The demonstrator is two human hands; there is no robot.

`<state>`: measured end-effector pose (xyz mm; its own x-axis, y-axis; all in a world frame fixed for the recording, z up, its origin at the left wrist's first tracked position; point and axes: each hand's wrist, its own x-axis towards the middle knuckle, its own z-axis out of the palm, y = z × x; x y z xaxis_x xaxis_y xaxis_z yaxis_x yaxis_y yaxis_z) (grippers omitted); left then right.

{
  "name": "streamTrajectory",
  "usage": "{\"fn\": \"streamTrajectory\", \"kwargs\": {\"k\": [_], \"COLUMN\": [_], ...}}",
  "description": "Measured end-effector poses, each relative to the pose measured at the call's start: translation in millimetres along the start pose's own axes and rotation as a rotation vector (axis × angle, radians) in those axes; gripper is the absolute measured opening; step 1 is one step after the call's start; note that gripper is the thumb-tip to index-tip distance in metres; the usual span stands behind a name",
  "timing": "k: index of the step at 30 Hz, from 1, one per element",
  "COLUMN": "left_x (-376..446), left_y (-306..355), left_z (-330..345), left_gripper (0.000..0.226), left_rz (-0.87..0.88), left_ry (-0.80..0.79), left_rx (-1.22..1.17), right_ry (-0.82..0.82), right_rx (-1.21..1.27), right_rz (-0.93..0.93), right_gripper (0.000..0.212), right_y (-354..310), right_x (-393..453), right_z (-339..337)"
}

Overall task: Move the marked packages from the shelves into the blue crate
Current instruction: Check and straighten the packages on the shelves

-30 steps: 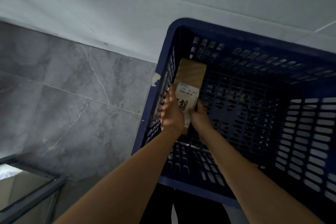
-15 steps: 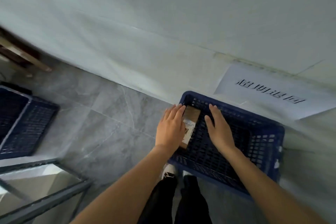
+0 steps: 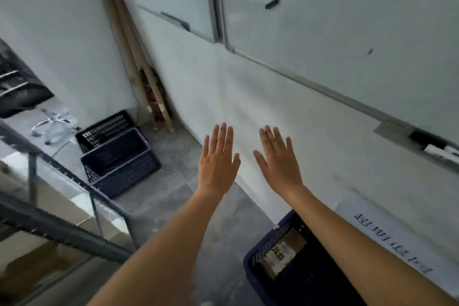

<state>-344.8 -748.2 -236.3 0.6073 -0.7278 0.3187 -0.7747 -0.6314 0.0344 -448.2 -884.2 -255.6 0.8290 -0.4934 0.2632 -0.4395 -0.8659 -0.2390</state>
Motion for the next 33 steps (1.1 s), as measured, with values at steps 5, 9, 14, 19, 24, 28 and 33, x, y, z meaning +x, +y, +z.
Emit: {"fn": "streamTrajectory", "kwargs": {"k": [5, 9, 14, 19, 24, 28, 33], "left_x": [-20.7, -55.2, -122.8, -199.4, -277.8, -328.8, -377.4], "left_y": [-89.5, -151.6, -234.9, -312.9, -387.5, -435.4, -478.2], "left_z": [-83.1, -141.4, -203.1, -252.2, -304.4, -345.8, -364.2], "left_gripper": [0.066, 0.065, 0.065, 0.062, 0.063, 0.064, 0.064], "left_rz": [-0.231, -0.374, -0.530, -0.663, -0.768, -0.854, -0.957], "left_ry": [0.090, 0.163, 0.250, 0.286, 0.288, 0.358, 0.358], "left_rx": [0.132, 0.235, 0.344, 0.416, 0.501, 0.553, 0.592], "right_ry": [0.044, 0.077, 0.103, 0.107, 0.131, 0.161, 0.126], "right_rx": [0.033, 0.082, 0.157, 0.136, 0.204, 0.284, 0.316], "right_rz": [-0.270, -0.445, -0.638, -0.784, -0.911, -0.987, -1.082], "right_gripper": [0.061, 0.060, 0.064, 0.069, 0.072, 0.072, 0.071], "right_y": [-98.0, -191.5, -318.1, -443.5, -564.2, -648.5, -729.1], "right_x": [37.0, 47.0, 40.9, 17.4, -7.6, -20.7, -32.5], "right_z": [-26.7, -40.5, -51.7, -52.8, -63.9, -76.8, -77.0]}}
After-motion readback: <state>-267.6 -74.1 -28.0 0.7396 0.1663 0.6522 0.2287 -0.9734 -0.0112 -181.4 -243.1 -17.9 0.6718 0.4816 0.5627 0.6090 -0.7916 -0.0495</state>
